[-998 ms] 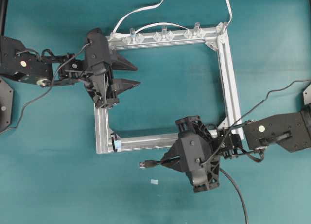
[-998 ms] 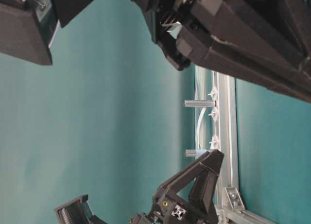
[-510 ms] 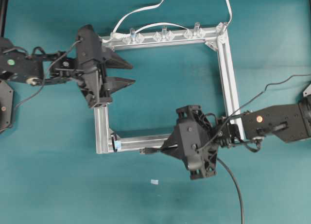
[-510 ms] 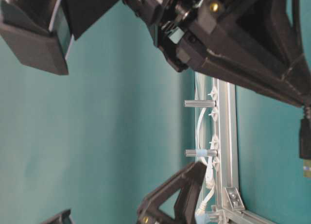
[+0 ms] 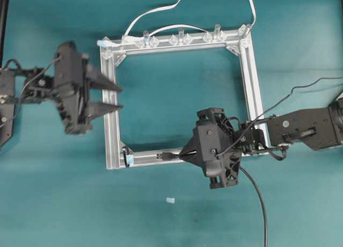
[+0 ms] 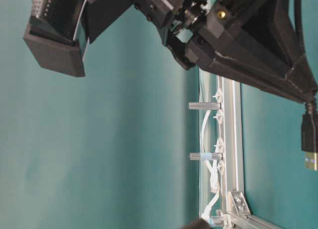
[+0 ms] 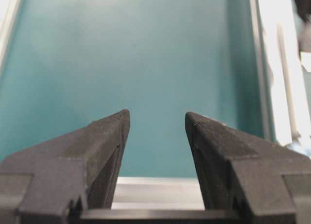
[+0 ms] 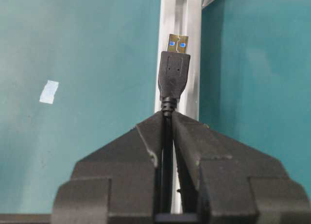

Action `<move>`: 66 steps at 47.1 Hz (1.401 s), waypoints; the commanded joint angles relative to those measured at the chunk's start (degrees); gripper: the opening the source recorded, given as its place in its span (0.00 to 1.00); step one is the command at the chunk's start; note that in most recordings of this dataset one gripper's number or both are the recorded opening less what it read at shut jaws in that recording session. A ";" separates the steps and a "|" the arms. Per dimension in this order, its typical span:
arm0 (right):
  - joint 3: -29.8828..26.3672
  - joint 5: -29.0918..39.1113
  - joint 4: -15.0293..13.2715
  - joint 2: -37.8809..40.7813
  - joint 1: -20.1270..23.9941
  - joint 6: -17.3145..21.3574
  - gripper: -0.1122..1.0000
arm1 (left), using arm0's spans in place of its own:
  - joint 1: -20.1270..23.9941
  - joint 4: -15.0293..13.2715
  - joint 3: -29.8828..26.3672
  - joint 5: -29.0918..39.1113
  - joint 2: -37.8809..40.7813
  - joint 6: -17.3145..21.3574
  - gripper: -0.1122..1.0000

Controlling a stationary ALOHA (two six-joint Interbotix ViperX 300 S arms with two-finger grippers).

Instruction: Insert the wire through the string loop located on the left side.

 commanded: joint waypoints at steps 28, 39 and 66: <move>-0.26 -0.26 -1.58 -1.58 -2.11 -0.26 0.19 | -8.61 0.18 1.32 14.33 -8.09 0.18 0.57; -0.26 -0.26 -1.58 -1.41 -2.11 -0.26 0.19 | -9.05 0.18 1.23 14.41 -8.09 0.26 0.57; -3.08 -0.62 -1.58 0.97 -2.11 -0.26 0.19 | -12.13 0.00 -0.44 14.50 -6.15 -3.34 0.70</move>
